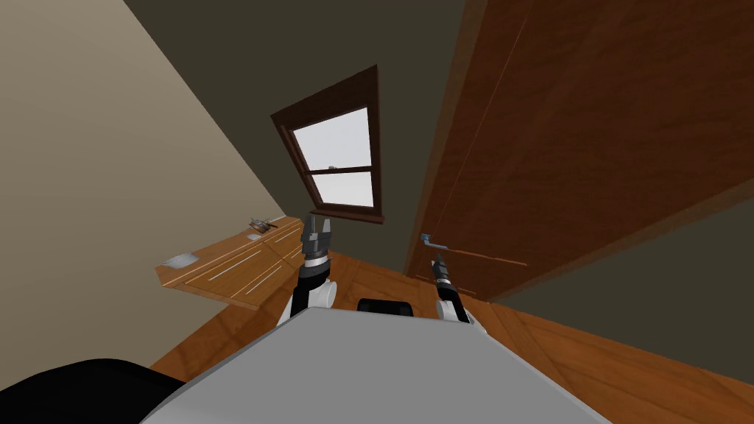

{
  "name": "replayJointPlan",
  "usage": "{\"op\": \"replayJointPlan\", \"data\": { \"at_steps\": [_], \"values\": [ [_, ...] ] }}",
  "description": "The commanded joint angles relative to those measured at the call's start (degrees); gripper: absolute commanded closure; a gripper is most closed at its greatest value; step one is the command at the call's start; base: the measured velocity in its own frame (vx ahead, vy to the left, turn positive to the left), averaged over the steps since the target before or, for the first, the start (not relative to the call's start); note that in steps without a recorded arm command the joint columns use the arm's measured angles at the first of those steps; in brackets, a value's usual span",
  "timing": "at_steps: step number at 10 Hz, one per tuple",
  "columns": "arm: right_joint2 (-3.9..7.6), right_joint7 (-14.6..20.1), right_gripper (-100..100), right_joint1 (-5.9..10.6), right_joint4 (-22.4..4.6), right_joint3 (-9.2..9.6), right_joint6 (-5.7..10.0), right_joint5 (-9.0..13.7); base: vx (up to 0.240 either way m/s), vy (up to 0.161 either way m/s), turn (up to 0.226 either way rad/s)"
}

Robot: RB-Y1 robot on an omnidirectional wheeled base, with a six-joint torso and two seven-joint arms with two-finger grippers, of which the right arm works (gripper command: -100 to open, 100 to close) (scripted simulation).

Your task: Pull the door open

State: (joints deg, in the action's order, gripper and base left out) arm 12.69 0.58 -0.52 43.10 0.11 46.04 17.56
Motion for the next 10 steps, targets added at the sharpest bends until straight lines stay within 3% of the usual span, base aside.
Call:
{"op": "replayJointPlan", "data": {
  "at_steps": [1,4,6,7,8,9,10],
  "values": [
    [0.94,0.9,-100,-0.45,-0.3,-0.57,0.31,0.4,0.176,0.022,0.083],
    [2.64,2.5,-100,-1.24,-1.4,-1.41,1.41,1.0,0.165,-0.006,0.115],
    [4.42,4.3,-100,-2.06,-2.5,-2.28,2.56,1.7,0.196,-0.015,0.157],
    [4.83,4.6,-100,-2.25,-2.8,-2.48,2.83,1.8,0.197,-0.049,0.083],
    [4.55,4.4,-100,-2.05,-2.8,-2.30,2.85,1.7,0.076,-0.025,0.014],
    [4.55,4.4,100,-2.05,-2.8,-2.30,2.85,1.7,-0.008,0.003,-0.009],
    [4.55,4.4,100,-2.05,-2.8,-2.30,2.85,1.7,-0.027,0.008,-0.007]
  ]
}}
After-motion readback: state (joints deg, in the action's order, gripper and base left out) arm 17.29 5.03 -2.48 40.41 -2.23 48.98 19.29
